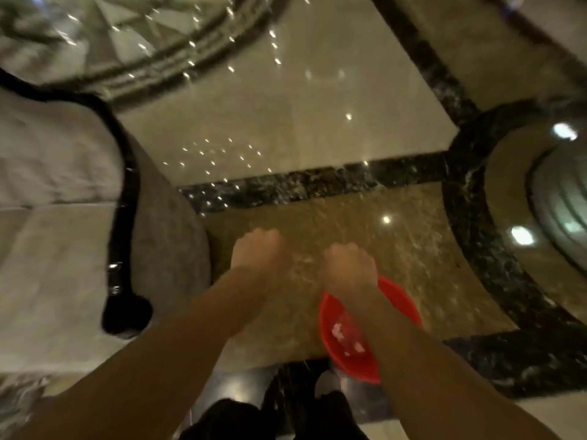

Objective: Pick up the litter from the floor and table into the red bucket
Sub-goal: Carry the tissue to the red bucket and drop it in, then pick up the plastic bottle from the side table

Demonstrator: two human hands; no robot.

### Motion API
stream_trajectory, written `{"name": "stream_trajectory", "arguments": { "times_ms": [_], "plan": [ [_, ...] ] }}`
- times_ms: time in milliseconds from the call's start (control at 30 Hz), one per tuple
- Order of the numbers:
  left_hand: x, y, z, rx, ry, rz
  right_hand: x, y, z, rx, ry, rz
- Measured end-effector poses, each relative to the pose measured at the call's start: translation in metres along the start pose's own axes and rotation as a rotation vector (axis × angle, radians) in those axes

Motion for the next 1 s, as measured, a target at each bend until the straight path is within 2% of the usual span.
{"name": "stream_trajectory", "arguments": {
  "times_ms": [200, 333, 400, 533, 700, 800, 900, 1000],
  "plan": [
    [0.086, -0.151, 0.143, -0.017, 0.252, 0.234, 0.015, -0.234, 0.092, 0.099, 0.168, 0.421],
    [0.166, -0.277, 0.184, 0.056, 0.317, 0.399, 0.051, -0.403, 0.104, 0.137, 0.250, 0.700],
    [0.222, -0.347, 0.189, 0.071, 0.348, 0.534, 0.079, -0.484, 0.086, 0.183, 0.230, 0.827],
    [0.354, -0.471, 0.179, 0.092, 0.382, 0.812, 0.137, -0.629, 0.031, 0.113, 0.154, 1.008],
    [0.535, -0.583, 0.151, 0.068, 0.403, 1.143, 0.244, -0.791, -0.061, 0.200, -0.006, 1.253],
    [0.618, -0.629, 0.131, 0.088, 0.396, 1.296, 0.308, -0.854, -0.101, 0.221, -0.071, 1.422],
    [0.684, -0.671, 0.104, 0.130, 0.415, 1.446, 0.357, -0.911, -0.145, 0.207, -0.158, 1.508],
    [0.726, -0.717, 0.068, 0.188, 0.332, 1.548, 0.386, -0.965, -0.195, 0.280, -0.246, 1.565]
  ]
}}
Point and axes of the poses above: each hand's wrist, its own x-axis away from the middle knuckle, its own z-axis out of the back of the hand, y = z × x, the point moved 10 cm from there along -x, towards the middle knuckle, and after that the axes turned 4 degrees about -y, right-handed, at the moved point
